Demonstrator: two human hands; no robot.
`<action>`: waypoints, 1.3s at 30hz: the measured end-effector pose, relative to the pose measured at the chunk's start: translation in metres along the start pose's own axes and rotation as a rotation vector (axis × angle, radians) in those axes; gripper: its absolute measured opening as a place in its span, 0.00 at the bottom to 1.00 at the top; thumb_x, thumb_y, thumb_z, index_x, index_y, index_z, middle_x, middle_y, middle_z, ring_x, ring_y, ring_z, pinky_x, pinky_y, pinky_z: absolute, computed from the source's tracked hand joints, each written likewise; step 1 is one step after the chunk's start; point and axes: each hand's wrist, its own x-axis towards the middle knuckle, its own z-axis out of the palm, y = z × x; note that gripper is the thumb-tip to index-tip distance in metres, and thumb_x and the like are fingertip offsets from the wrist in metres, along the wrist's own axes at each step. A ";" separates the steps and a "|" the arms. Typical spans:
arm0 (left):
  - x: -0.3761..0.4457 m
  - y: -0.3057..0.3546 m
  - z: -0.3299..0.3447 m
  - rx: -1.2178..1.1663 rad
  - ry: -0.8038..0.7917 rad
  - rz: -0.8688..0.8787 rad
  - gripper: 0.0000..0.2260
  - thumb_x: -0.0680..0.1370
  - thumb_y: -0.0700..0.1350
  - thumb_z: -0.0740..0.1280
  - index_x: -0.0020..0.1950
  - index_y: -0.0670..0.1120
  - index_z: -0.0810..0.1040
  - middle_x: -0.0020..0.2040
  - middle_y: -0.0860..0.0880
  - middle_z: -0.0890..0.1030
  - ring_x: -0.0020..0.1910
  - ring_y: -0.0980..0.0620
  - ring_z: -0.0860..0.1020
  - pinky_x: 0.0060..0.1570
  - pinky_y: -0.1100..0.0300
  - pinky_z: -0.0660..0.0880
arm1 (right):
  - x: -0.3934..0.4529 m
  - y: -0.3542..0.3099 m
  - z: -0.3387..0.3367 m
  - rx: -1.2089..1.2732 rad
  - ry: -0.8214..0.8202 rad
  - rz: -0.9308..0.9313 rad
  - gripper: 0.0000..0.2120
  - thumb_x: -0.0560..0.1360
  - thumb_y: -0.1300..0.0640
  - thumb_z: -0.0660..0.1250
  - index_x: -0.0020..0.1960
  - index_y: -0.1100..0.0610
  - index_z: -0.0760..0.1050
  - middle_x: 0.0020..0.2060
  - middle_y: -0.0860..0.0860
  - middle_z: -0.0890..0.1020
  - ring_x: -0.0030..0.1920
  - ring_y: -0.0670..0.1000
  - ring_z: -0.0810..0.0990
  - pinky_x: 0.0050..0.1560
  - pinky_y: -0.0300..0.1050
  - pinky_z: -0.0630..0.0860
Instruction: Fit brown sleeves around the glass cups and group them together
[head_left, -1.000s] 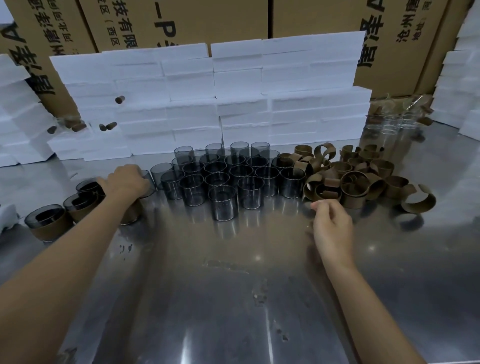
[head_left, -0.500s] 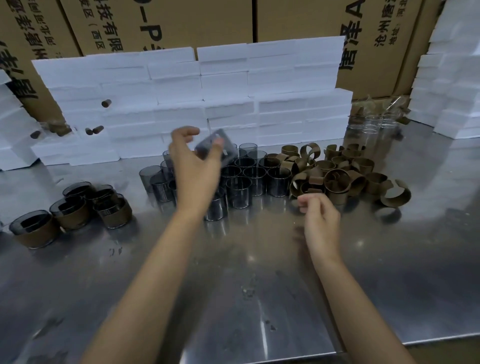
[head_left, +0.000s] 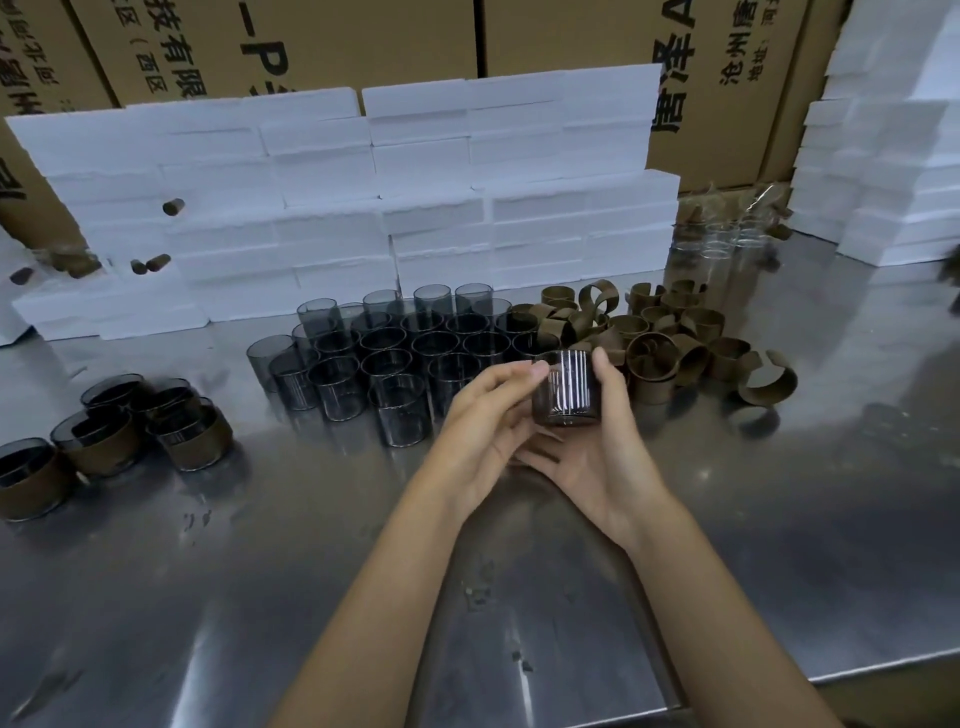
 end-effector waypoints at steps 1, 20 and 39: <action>0.000 0.000 -0.001 0.035 0.005 0.010 0.20 0.76 0.46 0.73 0.63 0.37 0.80 0.52 0.45 0.86 0.49 0.52 0.84 0.49 0.61 0.81 | -0.001 0.000 0.001 -0.027 0.003 0.007 0.36 0.79 0.29 0.55 0.71 0.56 0.77 0.65 0.62 0.81 0.69 0.60 0.78 0.74 0.59 0.70; -0.010 -0.018 0.009 0.641 0.193 0.191 0.18 0.72 0.66 0.71 0.54 0.56 0.84 0.58 0.51 0.75 0.49 0.72 0.76 0.48 0.80 0.70 | 0.002 0.010 -0.001 -0.303 0.434 -0.262 0.13 0.84 0.57 0.64 0.62 0.63 0.81 0.56 0.60 0.85 0.59 0.57 0.84 0.58 0.54 0.83; -0.007 -0.018 0.009 0.220 0.065 -0.107 0.21 0.81 0.60 0.63 0.56 0.46 0.86 0.52 0.44 0.85 0.48 0.46 0.80 0.50 0.51 0.72 | -0.004 0.010 0.005 -0.159 0.125 -0.099 0.22 0.73 0.49 0.76 0.62 0.60 0.81 0.57 0.59 0.86 0.62 0.58 0.83 0.63 0.52 0.77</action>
